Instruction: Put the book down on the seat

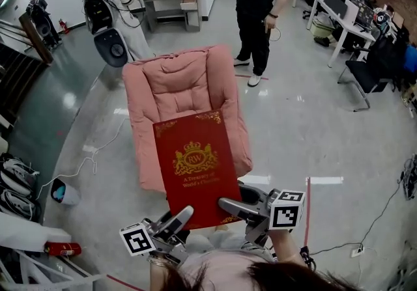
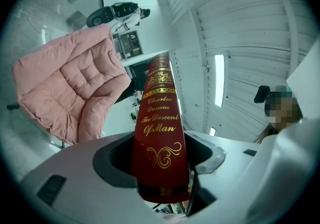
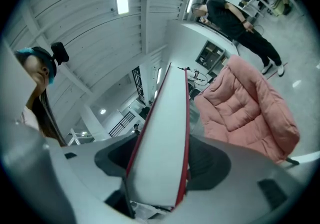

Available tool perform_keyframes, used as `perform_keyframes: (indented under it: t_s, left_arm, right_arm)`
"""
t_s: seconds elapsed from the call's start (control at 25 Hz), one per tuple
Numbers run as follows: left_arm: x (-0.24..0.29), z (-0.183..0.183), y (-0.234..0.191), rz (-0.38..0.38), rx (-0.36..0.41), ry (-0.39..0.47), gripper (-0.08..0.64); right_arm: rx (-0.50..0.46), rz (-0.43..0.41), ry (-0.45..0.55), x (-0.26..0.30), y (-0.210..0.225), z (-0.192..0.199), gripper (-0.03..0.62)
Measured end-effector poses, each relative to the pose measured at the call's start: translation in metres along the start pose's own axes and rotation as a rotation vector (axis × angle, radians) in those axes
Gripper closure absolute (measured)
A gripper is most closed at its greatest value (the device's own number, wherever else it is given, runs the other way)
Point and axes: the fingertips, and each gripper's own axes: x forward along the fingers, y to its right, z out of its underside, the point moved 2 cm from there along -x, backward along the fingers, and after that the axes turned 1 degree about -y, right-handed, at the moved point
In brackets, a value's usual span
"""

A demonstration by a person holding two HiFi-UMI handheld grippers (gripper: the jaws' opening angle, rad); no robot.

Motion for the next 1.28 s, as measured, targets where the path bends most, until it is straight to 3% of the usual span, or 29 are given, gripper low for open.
perform_keyframes:
  t_s: [0.28, 1.28]
  left_arm:
    - [0.009, -0.011, -0.005, -0.03, 0.043, 0.005, 0.298]
    - [0.051, -0.12, -0.082, -0.045, -0.032, -0.048, 0.297]
  right_arm:
    - [0.015, -0.019, -0.018, 0.007, 0.013, -0.009, 0.291]
    - [0.076, 0.055, -0.021, 0.101, 0.095, -0.062, 0.291]
